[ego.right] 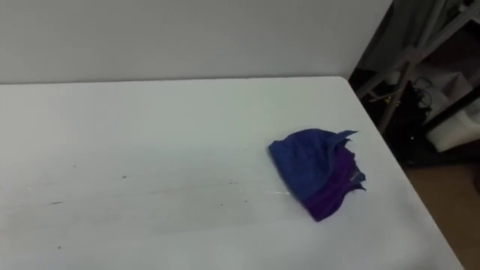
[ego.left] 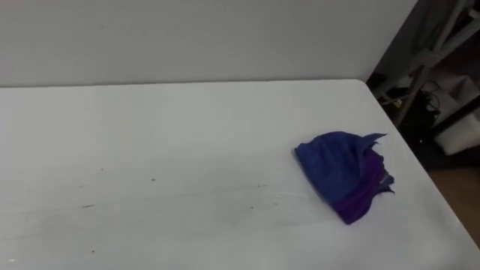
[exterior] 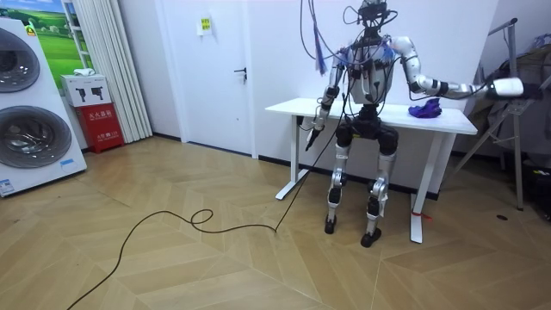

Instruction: Wipe table

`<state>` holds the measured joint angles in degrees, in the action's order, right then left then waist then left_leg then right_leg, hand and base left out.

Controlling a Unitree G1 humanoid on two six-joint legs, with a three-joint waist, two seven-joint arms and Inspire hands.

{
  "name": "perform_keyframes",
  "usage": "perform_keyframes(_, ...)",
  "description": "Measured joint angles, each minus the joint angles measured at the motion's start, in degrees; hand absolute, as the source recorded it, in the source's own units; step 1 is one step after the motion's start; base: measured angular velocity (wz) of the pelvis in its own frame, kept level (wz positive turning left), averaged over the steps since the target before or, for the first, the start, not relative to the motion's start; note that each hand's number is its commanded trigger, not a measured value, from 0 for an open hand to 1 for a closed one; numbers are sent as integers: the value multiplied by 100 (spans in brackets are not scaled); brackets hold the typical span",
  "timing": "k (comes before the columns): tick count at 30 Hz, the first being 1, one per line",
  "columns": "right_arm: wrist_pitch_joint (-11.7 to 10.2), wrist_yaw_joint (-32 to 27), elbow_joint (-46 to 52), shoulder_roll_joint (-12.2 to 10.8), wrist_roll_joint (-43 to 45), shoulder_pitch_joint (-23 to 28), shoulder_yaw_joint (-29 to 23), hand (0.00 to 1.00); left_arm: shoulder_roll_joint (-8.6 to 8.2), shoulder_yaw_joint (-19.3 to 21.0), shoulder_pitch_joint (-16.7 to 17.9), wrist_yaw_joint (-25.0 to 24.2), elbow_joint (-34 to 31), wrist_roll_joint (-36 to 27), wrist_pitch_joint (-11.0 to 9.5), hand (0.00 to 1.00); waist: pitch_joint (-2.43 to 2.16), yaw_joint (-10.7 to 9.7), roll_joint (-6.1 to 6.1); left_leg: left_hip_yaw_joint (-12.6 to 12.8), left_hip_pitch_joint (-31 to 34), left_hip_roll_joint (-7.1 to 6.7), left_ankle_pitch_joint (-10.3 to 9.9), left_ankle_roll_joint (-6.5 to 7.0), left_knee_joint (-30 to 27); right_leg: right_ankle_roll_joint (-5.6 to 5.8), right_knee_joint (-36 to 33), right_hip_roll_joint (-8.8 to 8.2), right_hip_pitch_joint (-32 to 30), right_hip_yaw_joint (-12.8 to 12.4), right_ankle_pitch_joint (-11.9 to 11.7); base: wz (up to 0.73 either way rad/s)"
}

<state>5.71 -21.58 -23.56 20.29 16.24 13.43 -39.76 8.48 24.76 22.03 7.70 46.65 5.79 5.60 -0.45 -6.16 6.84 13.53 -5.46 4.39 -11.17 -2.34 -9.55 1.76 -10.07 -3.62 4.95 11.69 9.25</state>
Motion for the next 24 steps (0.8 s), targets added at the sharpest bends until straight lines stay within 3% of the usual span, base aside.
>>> perform_keyframes(4, 68, -24, -1449, 0, -642, 124, -5, 0, 11, 107, -4, 7, -1, -4, 34, 0, -24, 0, 33, -20, 15, -4, -2, 2, 3, 7, 23, -5, 13, 3, 6, 2)
perform_keyframes(9, 197, 109, -2702, -1, -1068, 225, 20, 0, 12, 105, 5, 5, -22, -65, 66, 0, -16, 8, 31, -21, -7, -10, -3, 3, 11, 20, 28, -12, 37, 32, 26, 1)
perform_keyframes(13, 216, 418, -3616, -9, -1385, 250, 31, 0, 58, 96, -48, -44, -25, 8, 117, 0, -15, -98, 46, -167, -19, -20, -8, -1, -20, 22, 45, -19, 94, 96, 67, 14)
perform_keyframes(18, 404, 952, -4430, -132, -1418, 369, 888, 0, 104, -213, -280, -84, 387, 113, 137, 0, -3, 27, -82, -187, -17, -19, -11, -2, -34, 19, 40, -18, 105, 136, 71, 1)
perform_keyframes(20, 521, 1189, -4585, -387, -1366, 366, 1303, 0, 99, -410, -340, -88, 404, 114, 148, 0, -11, 59, -141, -253, 1, -19, -13, -3, -60, 14, 44, -25, 127, 215, 76, 13)
perform_keyframes(24, 579, 1528, -4789, -674, -1331, 286, 1797, 0, 59, -689, -382, -61, 409, 114, 148, 0, -3, 153, -298, -275, -23, -25, -13, -5, -88, 9, 38, -28, 154, 244, 84, 4)
